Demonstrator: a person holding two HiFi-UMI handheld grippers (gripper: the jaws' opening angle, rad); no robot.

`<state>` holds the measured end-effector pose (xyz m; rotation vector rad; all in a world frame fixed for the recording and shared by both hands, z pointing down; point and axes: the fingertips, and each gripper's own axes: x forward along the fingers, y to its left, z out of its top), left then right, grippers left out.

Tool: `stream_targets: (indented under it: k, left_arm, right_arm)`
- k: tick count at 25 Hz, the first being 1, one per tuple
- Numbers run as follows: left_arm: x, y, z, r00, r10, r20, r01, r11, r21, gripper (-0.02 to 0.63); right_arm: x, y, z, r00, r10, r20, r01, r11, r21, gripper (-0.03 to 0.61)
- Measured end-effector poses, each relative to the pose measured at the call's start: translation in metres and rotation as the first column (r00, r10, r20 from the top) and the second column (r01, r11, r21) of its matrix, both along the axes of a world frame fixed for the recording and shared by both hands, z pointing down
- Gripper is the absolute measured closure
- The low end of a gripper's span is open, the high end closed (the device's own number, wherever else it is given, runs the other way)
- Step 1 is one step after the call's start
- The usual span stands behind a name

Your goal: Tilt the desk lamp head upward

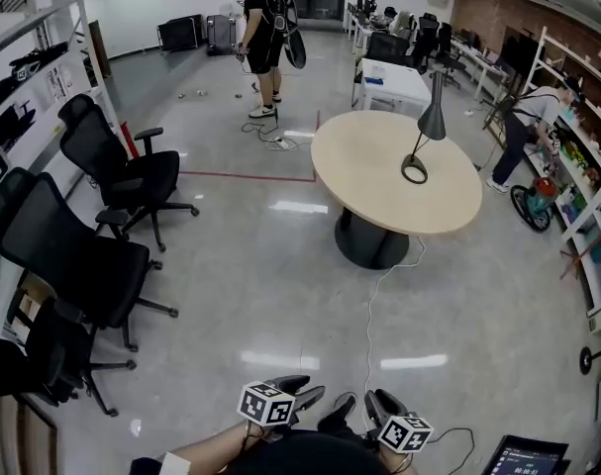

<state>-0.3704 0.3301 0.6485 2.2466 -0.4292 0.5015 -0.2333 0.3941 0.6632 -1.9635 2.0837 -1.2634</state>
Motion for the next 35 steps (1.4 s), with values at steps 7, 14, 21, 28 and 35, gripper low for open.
stream_targets:
  k: [7, 14, 21, 28, 35]
  left_arm:
    - [0.097, -0.042, -0.017, 1.000, 0.017, 0.025, -0.019, 0.999, 0.051, 0.399]
    - [0.174, -0.062, -0.023, 0.998, 0.039, 0.041, -0.043, 0.995, 0.085, 0.399]
    - [0.202, -0.090, -0.023, 0.998, 0.016, 0.062, -0.020, 0.997, 0.075, 0.399]
    - [0.250, -0.124, -0.008, 0.996, 0.076, 0.053, -0.078, 0.997, 0.030, 0.399]
    - [0.311, -0.185, -0.007, 0.984, 0.178, 0.026, -0.179, 0.983, 0.037, 0.399]
  right_arm:
    - [0.086, -0.059, -0.006, 0.999, -0.018, 0.049, 0.017, 0.999, 0.030, 0.453]
    - [0.163, -0.084, -0.004, 0.997, -0.006, 0.078, 0.002, 0.999, 0.046, 0.453]
    - [0.193, -0.106, 0.000, 0.995, -0.007, 0.101, 0.002, 0.999, 0.050, 0.453]
    - [0.240, -0.127, 0.012, 0.994, 0.064, 0.091, -0.066, 0.998, 0.018, 0.453]
    - [0.297, -0.171, 0.015, 0.983, 0.173, 0.063, -0.173, 0.985, -0.017, 0.453]
